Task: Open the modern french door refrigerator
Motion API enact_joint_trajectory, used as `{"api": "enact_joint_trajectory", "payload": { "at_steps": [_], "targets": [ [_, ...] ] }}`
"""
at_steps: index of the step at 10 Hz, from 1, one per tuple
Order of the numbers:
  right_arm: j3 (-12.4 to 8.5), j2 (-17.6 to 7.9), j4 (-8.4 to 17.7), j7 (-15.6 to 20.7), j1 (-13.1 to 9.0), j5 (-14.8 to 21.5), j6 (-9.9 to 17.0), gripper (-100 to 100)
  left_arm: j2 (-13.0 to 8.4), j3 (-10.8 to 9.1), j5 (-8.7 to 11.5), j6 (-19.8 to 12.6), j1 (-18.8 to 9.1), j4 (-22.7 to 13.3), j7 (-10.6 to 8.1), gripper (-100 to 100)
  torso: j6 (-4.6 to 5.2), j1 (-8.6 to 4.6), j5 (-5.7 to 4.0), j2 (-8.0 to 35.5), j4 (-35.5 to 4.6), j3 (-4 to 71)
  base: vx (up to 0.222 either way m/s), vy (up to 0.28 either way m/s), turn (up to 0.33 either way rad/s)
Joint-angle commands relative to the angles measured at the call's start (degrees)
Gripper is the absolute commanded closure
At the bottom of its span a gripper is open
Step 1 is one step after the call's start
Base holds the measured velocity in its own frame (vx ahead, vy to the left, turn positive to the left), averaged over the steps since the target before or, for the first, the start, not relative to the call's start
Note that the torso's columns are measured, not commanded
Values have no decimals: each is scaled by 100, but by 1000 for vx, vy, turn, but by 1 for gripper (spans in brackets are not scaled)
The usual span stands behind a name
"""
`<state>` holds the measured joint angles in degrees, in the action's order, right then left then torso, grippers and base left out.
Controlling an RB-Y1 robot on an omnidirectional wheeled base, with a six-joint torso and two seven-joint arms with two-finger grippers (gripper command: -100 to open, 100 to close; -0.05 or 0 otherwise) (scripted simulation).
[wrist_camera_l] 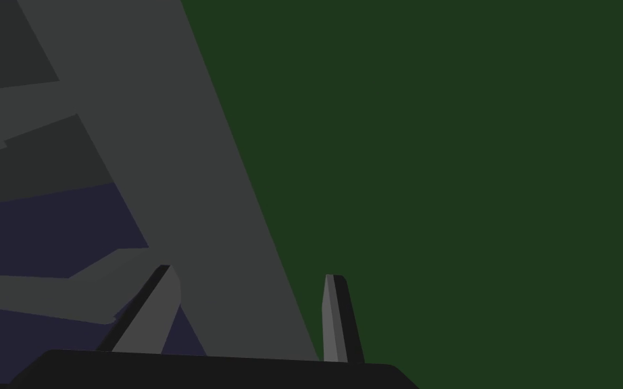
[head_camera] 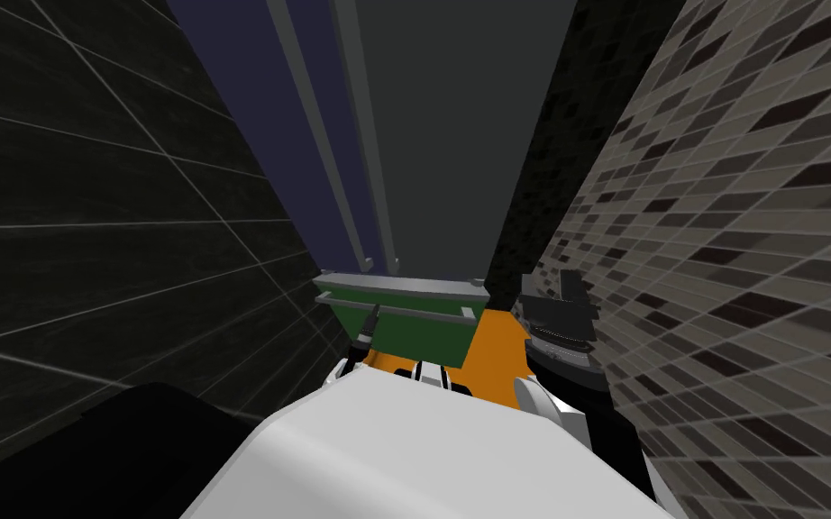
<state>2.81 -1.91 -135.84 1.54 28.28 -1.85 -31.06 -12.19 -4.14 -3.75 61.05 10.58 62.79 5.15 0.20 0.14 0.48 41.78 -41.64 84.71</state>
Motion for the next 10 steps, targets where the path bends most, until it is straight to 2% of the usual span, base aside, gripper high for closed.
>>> {"api": "enact_joint_trajectory", "payload": {
  "at_steps": [1, 2, 3, 4, 5, 6, 7, 9, 10],
  "targets": [
    [0, 0, 0, 0, 1, 0, 0, 0, -13, 14, -18, -14, 27, -223, -8, 100, 2, 4, -1, -18, 1, 12, -6, -7, 11],
    [0, 0, 0, 0, 1, 0, 0, 0, -206, -223, 68, 29, -146, -353, -137, 100, 0, 14, 1, -37, 7, 23, -52, -55, -308],
    [1, 0, 0, 0, 0, 0, 0, 0, -206, -223, 68, 29, -146, -537, -137, 100, -2, 13, -4, -24, -3, 19, -86, -62, -136],
    [0, 0, 0, 0, 0, 0, 0, 0, -400, -460, 154, 73, -320, -758, -266, 100, -11, 11, 5, -4, 3, 3, -154, -125, -263],
    [1, 1, 0, 0, -1, 0, 0, 0, -400, -460, 154, 73, -320, -824, -266, 100, 1, -6, 0, 18, -9, -7, -126, -95, -98],
    [0, 0, 0, 0, 0, 0, 0, 0, -593, -697, 240, 117, -493, -1045, -395, 100, -1, 0, 3, 4, -4, -2, -140, -97, -261],
    [1, 0, 0, 0, -1, 0, 0, 0, -593, -697, 240, 117, -493, -1164, -395, 100, 3, 5, -4, 1, -15, 6, -114, -63, -123],
    [0, 0, 0, 0, -1, 0, 0, 0, -980, -1129, 413, 205, -840, -1646, -653, 100, -2, 6, -13, 0, -25, 10, -154, -125, -307],
    [1, 0, 0, 0, -1, 0, 0, 0, -1174, -1322, 499, 249, -1013, -2048, -783, 100, 2, -25, -26, 20, -38, 0, -200, -182, -398]
  ]
}}
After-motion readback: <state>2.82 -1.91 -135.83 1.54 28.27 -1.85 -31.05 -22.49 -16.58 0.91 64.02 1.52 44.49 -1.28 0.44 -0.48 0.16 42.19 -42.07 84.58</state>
